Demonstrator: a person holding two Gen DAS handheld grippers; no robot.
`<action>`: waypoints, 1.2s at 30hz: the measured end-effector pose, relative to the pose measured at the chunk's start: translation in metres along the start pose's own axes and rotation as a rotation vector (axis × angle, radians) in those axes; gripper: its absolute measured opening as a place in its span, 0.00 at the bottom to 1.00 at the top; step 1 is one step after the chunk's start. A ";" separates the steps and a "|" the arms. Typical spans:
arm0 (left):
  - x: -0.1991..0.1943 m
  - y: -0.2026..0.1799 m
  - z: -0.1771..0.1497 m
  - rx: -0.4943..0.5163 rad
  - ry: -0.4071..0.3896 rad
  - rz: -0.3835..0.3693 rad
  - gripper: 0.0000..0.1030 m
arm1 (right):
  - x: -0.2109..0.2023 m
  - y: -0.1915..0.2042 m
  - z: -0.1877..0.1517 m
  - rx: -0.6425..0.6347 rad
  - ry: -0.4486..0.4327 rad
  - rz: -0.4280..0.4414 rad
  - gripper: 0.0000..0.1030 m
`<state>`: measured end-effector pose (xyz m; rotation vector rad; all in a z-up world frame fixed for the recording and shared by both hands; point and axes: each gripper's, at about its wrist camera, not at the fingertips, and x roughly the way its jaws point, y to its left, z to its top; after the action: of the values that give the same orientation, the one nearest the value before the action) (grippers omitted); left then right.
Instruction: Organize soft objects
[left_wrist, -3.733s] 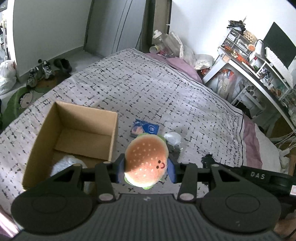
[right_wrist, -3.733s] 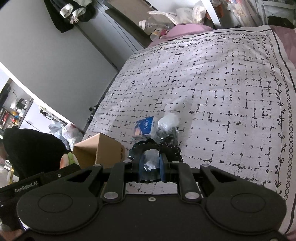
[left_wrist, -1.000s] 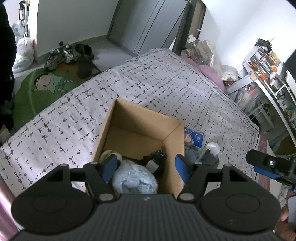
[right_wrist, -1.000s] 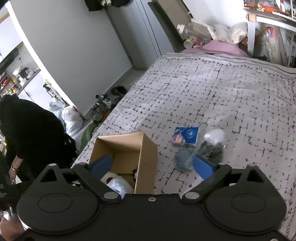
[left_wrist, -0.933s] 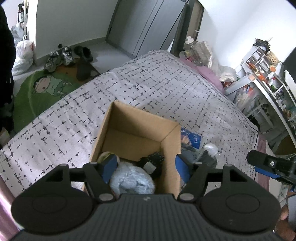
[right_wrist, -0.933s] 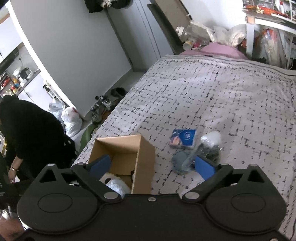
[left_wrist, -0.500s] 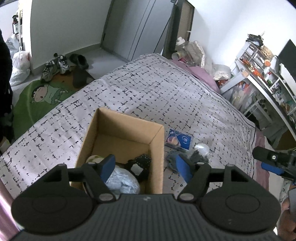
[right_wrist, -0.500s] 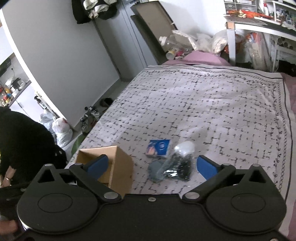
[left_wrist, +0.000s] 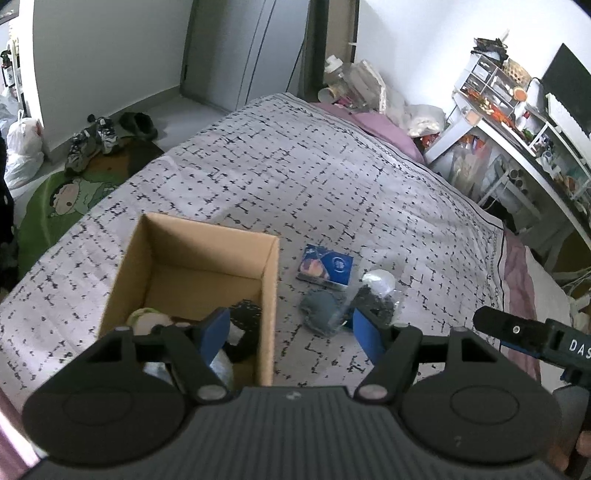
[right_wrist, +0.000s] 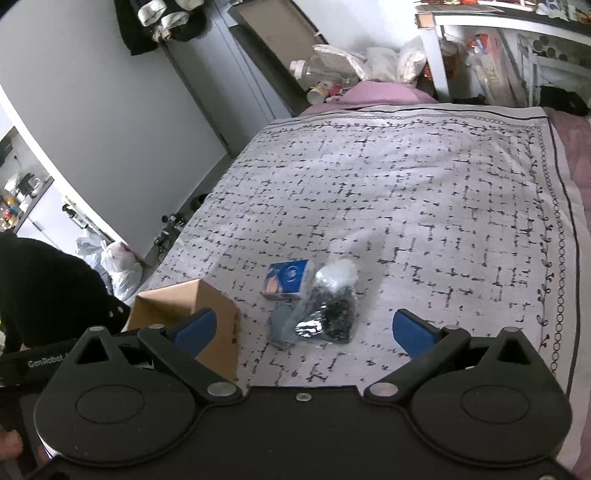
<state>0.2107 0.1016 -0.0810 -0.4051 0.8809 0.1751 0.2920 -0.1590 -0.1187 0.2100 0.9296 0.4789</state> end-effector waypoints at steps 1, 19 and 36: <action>0.002 -0.003 0.000 -0.001 -0.001 -0.001 0.70 | 0.001 -0.004 0.001 0.007 0.001 -0.006 1.00; 0.050 -0.049 0.003 0.017 0.014 0.024 0.70 | 0.026 -0.065 0.014 0.156 0.015 -0.015 0.99; 0.099 -0.067 -0.006 0.032 0.055 0.004 0.67 | 0.055 -0.104 0.019 0.270 0.046 -0.036 0.93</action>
<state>0.2894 0.0362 -0.1428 -0.3799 0.9373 0.1542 0.3668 -0.2227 -0.1862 0.4276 1.0407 0.3251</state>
